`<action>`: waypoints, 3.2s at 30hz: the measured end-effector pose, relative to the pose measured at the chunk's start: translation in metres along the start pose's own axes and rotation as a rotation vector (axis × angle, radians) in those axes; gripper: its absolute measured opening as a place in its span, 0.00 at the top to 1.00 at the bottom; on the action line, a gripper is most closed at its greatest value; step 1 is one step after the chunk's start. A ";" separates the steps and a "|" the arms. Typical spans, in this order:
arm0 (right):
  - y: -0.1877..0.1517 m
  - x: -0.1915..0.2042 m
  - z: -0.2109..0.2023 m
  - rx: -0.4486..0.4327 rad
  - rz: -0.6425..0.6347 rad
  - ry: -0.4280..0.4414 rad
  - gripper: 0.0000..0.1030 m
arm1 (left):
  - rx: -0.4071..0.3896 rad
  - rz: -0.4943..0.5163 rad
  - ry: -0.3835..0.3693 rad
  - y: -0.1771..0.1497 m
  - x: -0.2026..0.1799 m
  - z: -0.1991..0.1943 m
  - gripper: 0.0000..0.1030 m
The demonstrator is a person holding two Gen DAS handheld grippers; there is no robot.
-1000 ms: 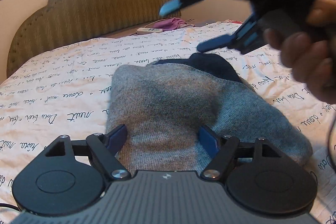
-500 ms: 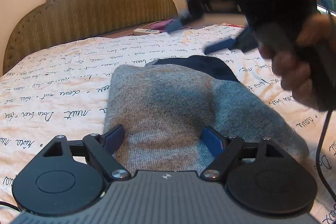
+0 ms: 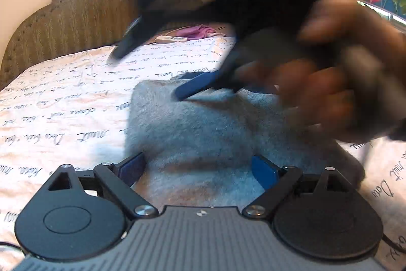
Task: Fold small clothes
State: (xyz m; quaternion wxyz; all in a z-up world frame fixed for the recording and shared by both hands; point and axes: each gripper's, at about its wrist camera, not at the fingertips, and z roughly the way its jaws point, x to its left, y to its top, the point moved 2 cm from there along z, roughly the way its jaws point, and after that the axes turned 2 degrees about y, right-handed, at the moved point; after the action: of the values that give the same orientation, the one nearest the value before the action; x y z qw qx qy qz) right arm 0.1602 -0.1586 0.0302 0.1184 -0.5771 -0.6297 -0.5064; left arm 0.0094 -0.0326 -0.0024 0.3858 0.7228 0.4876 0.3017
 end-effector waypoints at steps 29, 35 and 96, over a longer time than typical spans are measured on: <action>-0.209 0.002 -0.109 -0.236 -0.234 -0.803 0.00 | 0.166 -0.168 0.138 -0.052 0.021 -0.053 0.00; -0.218 0.006 -0.110 -0.256 -0.252 -0.813 0.00 | 0.161 -0.134 0.161 -0.055 0.014 -0.054 0.00; -0.221 0.006 -0.110 -0.274 -0.255 -0.805 0.00 | 0.159 -0.132 0.158 -0.055 0.017 -0.054 0.00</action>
State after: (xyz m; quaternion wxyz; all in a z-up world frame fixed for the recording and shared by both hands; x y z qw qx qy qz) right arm -0.0767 -0.2006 -0.0259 -0.2773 -0.6566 -0.6186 -0.3306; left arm -0.0543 0.0100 -0.0202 0.3067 0.6916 0.5851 0.2920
